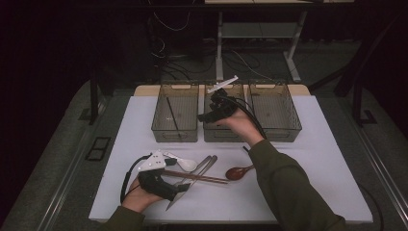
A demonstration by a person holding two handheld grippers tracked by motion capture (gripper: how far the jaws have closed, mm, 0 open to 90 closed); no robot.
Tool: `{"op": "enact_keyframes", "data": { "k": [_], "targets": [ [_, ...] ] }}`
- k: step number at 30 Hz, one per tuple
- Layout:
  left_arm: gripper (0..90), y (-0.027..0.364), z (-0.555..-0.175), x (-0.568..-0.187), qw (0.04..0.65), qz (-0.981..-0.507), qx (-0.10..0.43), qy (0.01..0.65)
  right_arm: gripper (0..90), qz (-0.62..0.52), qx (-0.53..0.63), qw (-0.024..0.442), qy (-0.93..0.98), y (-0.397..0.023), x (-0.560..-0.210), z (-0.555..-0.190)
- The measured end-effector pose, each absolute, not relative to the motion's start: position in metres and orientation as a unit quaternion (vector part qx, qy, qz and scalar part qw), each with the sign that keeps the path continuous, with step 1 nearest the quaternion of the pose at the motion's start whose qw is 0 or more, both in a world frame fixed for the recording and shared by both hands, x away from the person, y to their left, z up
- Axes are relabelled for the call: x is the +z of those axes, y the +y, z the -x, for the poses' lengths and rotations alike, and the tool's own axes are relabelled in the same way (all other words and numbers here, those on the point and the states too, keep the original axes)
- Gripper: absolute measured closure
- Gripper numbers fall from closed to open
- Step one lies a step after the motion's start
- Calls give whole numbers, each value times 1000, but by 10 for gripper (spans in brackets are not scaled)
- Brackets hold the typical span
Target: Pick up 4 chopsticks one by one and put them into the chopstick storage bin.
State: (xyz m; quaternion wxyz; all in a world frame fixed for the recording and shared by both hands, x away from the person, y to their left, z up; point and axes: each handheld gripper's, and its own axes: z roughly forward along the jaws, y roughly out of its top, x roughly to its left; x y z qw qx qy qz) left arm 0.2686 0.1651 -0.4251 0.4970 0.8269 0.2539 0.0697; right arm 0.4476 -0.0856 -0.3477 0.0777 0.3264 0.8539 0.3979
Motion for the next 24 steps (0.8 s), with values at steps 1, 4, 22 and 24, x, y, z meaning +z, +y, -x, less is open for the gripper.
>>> {"op": "enact_keyframes", "data": {
  "k": [1, 4, 22, 24],
  "targets": [
    [0, 165, -269, -425, 497, -826, 69, 255, 245, -326, 399, 79, 853, -89, -348, -446],
    [0, 165, -269, -425, 498, -826, 69, 255, 246, -324, 404, 76, 852, -99, -348, -439],
    [0, 164, -269, -426, 498, -825, 68, 258, 247, -316, 423, 71, 846, -163, -356, -396],
    [0, 164, -269, -426, 498, -825, 69, 258, 239, -319, 423, 65, 846, -169, -357, -391]
  ]
}}
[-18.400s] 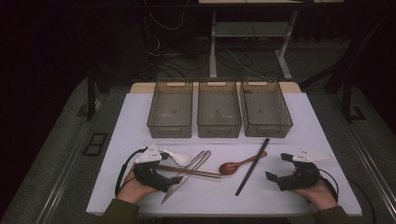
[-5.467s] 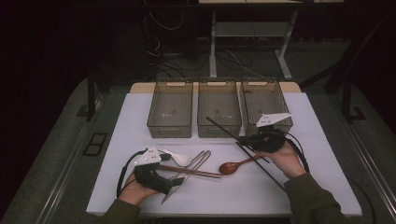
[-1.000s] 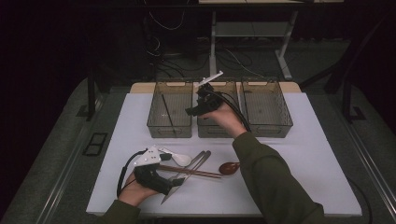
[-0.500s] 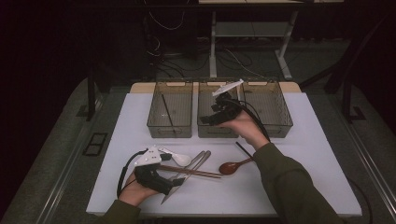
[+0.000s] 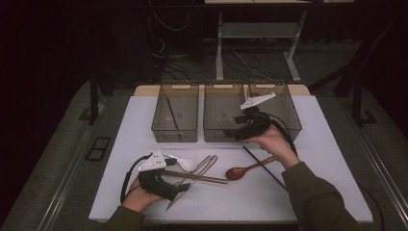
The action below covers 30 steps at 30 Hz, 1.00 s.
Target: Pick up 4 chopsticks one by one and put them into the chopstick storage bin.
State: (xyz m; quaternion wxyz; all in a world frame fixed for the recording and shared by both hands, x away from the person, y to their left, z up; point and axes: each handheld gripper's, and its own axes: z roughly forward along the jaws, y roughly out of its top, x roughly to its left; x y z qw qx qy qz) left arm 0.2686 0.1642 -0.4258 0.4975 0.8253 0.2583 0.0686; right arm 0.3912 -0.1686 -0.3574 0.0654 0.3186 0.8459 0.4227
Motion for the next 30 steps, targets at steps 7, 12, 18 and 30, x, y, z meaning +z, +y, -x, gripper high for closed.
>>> {"op": "enact_keyframes", "data": {
  "k": [7, 12, 18, 30],
  "targets": [
    [0, 164, -269, -426, 497, -825, 69, 258, 223, -326, 423, 68, 843, -191, -367, -372],
    [0, 164, -269, -426, 497, -825, 69, 259, 234, -337, 420, 67, 840, -208, -376, -358],
    [0, 164, -269, -426, 496, -826, 70, 259, 253, -348, 414, 68, 838, -226, -384, -346],
    [0, 164, -268, -425, 497, -825, 71, 259, 316, -363, 412, 70, 833, -259, -397, -322]
  ]
}}
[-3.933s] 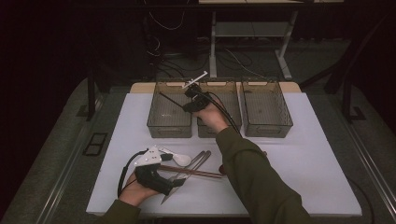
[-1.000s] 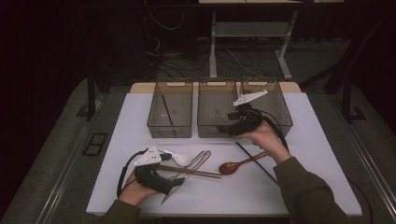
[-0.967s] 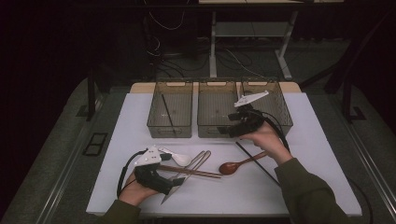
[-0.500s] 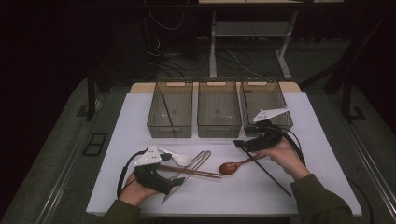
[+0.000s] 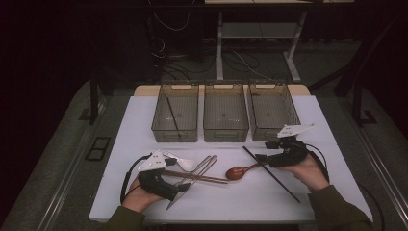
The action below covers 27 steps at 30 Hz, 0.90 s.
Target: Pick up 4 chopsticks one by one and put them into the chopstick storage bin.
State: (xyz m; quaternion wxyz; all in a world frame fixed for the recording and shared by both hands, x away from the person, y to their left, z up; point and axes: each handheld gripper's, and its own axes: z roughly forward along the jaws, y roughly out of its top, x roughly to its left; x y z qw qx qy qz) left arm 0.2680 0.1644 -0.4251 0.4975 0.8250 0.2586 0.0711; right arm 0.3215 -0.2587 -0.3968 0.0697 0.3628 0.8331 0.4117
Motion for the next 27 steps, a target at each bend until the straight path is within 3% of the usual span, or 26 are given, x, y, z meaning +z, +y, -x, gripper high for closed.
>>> {"op": "enact_keyframes", "data": {
  "k": [6, 27],
  "targets": [
    [0, 164, -268, -425, 497, -825, 72, 258, 346, -363, 416, 81, 830, -271, -401, -307],
    [0, 165, -267, -425, 497, -825, 73, 259, 617, -393, 363, 66, 843, -286, -431, -281]
  ]
}}
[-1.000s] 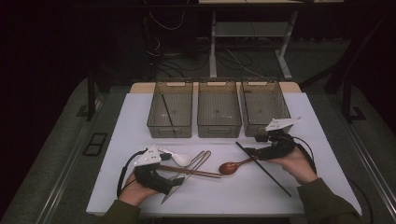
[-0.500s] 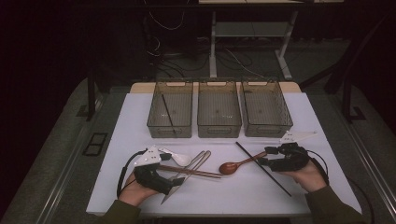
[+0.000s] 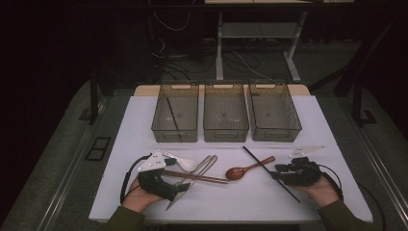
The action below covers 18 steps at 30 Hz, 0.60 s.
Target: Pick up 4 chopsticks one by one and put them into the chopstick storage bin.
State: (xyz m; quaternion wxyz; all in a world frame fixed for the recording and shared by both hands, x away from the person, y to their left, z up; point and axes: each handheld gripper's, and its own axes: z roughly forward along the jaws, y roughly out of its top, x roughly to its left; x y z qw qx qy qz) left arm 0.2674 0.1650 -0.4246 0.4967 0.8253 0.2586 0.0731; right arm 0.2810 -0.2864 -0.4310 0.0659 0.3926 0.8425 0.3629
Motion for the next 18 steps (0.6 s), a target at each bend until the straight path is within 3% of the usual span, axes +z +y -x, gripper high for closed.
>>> {"op": "enact_keyframes", "data": {
  "k": [18],
  "targets": [
    [0, 165, -268, -425, 497, -825, 71, 259, 769, -380, 324, 80, 862, -276, -443, -284]
  ]
}}
